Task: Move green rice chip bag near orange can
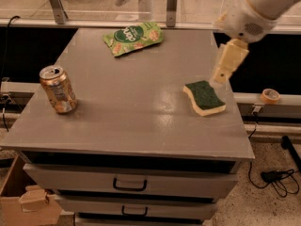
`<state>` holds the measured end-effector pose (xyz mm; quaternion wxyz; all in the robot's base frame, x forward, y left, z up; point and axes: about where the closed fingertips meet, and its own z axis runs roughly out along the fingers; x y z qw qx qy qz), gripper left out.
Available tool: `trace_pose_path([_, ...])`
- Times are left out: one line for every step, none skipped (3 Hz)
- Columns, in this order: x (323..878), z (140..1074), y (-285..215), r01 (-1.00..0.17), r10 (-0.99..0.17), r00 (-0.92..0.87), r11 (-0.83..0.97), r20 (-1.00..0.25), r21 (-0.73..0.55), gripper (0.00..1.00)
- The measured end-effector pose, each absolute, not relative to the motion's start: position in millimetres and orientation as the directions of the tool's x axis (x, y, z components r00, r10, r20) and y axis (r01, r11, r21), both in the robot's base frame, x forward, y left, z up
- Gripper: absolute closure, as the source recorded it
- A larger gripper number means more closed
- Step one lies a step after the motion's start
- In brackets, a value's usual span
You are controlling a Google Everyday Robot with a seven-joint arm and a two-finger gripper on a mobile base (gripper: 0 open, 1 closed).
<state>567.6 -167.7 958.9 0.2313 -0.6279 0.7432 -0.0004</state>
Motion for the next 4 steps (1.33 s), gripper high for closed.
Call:
trace_pose_path([634,957,-123,-0.921,-0.898,-0.064,0.221,-0.435,-0.321,0.0])
trace_pose_path([634,957,-123,-0.921,-0.898,-0.064,0.221,-0.435,-0.321,0.0])
trace_pose_path([636,956,-120,-0.923,-0.893,-0.052,0.215,-0.448,-0.32,0.0])
trace_pose_path([665,945,-100,-0.918,-0.849,-0.026,0.229,-0.528,-0.323,0.0])
